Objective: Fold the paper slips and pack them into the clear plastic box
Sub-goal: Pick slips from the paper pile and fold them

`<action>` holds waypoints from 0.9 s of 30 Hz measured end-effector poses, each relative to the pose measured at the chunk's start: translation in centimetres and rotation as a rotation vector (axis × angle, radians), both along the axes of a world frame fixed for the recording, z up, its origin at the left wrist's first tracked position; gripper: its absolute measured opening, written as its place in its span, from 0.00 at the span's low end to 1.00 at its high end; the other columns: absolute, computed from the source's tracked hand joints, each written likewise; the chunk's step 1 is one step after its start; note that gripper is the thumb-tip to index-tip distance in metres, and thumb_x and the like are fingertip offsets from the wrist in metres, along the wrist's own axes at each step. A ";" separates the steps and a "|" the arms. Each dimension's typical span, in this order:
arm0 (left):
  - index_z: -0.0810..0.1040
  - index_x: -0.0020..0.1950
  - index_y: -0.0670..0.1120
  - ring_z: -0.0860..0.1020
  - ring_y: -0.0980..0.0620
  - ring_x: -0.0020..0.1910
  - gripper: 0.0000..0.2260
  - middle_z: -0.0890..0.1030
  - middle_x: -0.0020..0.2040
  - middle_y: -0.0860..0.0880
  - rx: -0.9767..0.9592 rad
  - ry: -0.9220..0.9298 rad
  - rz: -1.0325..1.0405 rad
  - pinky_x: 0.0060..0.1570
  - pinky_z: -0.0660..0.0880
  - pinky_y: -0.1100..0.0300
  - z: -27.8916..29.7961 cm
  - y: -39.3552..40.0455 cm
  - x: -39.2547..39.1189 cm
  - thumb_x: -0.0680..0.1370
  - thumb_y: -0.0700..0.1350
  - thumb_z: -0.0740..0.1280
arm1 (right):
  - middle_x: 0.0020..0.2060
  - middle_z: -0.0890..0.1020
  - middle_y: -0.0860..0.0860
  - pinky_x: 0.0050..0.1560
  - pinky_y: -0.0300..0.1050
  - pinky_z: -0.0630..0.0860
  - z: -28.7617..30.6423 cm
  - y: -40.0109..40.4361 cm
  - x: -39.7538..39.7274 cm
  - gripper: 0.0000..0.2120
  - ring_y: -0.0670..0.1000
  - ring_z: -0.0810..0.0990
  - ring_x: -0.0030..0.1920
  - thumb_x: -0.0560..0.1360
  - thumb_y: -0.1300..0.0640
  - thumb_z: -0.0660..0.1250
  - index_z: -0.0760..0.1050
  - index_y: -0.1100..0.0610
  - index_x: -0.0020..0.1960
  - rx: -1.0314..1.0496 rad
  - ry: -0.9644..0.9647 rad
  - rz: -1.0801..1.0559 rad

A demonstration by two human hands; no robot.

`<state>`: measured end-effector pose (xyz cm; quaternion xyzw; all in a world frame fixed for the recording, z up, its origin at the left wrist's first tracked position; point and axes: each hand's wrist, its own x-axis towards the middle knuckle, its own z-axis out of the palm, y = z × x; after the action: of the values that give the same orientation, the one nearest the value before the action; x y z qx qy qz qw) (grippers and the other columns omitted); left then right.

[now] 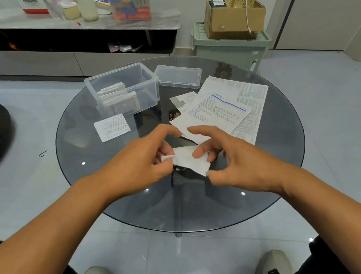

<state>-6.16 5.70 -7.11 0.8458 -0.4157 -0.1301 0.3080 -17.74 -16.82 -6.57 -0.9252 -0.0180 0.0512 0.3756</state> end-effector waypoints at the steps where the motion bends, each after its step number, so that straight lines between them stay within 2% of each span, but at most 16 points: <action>1: 0.66 0.67 0.63 0.79 0.56 0.45 0.21 0.80 0.47 0.59 -0.025 0.040 0.018 0.46 0.78 0.60 -0.1 -0.1 0.1 0.79 0.44 0.67 | 0.58 0.79 0.37 0.57 0.40 0.75 -0.1 -0.1 0.0 0.41 0.46 0.77 0.54 0.72 0.57 0.73 0.58 0.28 0.73 0.025 0.018 -0.009; 5: 0.67 0.68 0.62 0.79 0.56 0.45 0.17 0.80 0.46 0.58 -0.039 0.072 0.042 0.47 0.78 0.58 -0.2 -0.6 0.2 0.82 0.48 0.65 | 0.53 0.80 0.36 0.56 0.37 0.75 -0.8 0.4 0.2 0.33 0.42 0.77 0.53 0.75 0.50 0.75 0.62 0.31 0.73 0.015 -0.050 -0.090; 7: 0.67 0.69 0.62 0.79 0.57 0.45 0.17 0.79 0.48 0.59 -0.022 0.090 0.040 0.47 0.78 0.58 -0.1 -0.8 0.1 0.81 0.56 0.65 | 0.47 0.81 0.39 0.51 0.36 0.74 -1.4 0.6 0.4 0.25 0.41 0.79 0.49 0.78 0.50 0.73 0.68 0.34 0.70 0.078 -0.099 -0.188; 9: 0.66 0.70 0.64 0.78 0.57 0.45 0.22 0.78 0.50 0.60 -0.007 0.105 0.063 0.44 0.76 0.61 -0.1 -1.1 -0.2 0.77 0.63 0.65 | 0.41 0.80 0.44 0.46 0.38 0.73 -1.7 0.6 0.8 0.19 0.43 0.79 0.44 0.79 0.49 0.71 0.72 0.36 0.67 0.103 -0.126 -0.292; 12: 0.64 0.71 0.63 0.76 0.57 0.42 0.24 0.76 0.50 0.59 0.001 0.021 0.121 0.41 0.71 0.66 -0.6 -1.5 -0.3 0.78 0.59 0.68 | 0.35 0.79 0.45 0.44 0.42 0.74 -1.8 0.6 0.9 0.18 0.44 0.79 0.40 0.78 0.47 0.72 0.73 0.38 0.66 0.093 -0.101 -0.347; 14: 0.64 0.73 0.60 0.75 0.57 0.41 0.26 0.74 0.50 0.59 -0.005 -0.061 0.165 0.41 0.70 0.64 -1.2 -1.7 -0.2 0.78 0.55 0.71 | 0.36 0.80 0.44 0.45 0.45 0.76 -1.7 0.9 0.8 0.21 0.44 0.79 0.41 0.77 0.48 0.73 0.72 0.39 0.67 0.020 -0.085 -0.355; 16: 0.66 0.72 0.61 0.75 0.56 0.44 0.27 0.73 0.54 0.58 0.008 -0.106 0.219 0.45 0.72 0.61 -1.4 -1.7 0.0 0.76 0.56 0.73 | 0.41 0.78 0.44 0.46 0.47 0.75 -1.7 1.1 0.8 0.21 0.44 0.78 0.44 0.77 0.47 0.72 0.71 0.41 0.68 -0.092 -0.096 -0.348; 18: 0.70 0.69 0.61 0.73 0.56 0.48 0.24 0.72 0.57 0.57 0.034 -0.109 0.223 0.49 0.73 0.59 -1.2 -1.6 0.3 0.75 0.57 0.74 | 0.48 0.75 0.44 0.48 0.46 0.75 -1.8 1.4 0.8 0.18 0.46 0.77 0.47 0.79 0.44 0.69 0.72 0.43 0.67 -0.211 -0.102 -0.326; 20: 0.75 0.64 0.61 0.73 0.58 0.48 0.19 0.71 0.56 0.59 0.080 -0.077 0.140 0.49 0.72 0.61 -0.7 -1.4 0.5 0.75 0.56 0.74 | 0.54 0.73 0.46 0.51 0.49 0.78 -1.6 1.5 0.7 0.18 0.49 0.77 0.51 0.78 0.40 0.69 0.75 0.44 0.65 -0.276 -0.077 -0.303; 23: 0.78 0.61 0.62 0.73 0.58 0.48 0.16 0.70 0.53 0.61 0.141 0.000 0.016 0.49 0.73 0.63 0.0 -1.2 0.6 0.74 0.56 0.75 | 0.53 0.73 0.46 0.50 0.50 0.79 -0.7 1.5 0.6 0.22 0.48 0.75 0.52 0.69 0.35 0.76 0.77 0.45 0.55 -0.224 0.006 -0.279; 27: 0.77 0.51 0.62 0.75 0.56 0.47 0.12 0.72 0.49 0.60 0.098 0.064 0.016 0.48 0.75 0.60 0.0 -1.1 0.5 0.73 0.52 0.77 | 0.50 0.76 0.44 0.45 0.49 0.78 -0.1 1.3 0.5 0.17 0.46 0.76 0.49 0.67 0.42 0.81 0.77 0.47 0.46 -0.130 0.062 -0.244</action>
<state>-5.66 4.57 -7.13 0.8586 -0.3920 -0.1748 0.2804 -17.25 -15.49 -6.69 -0.9408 0.1098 0.0346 0.3189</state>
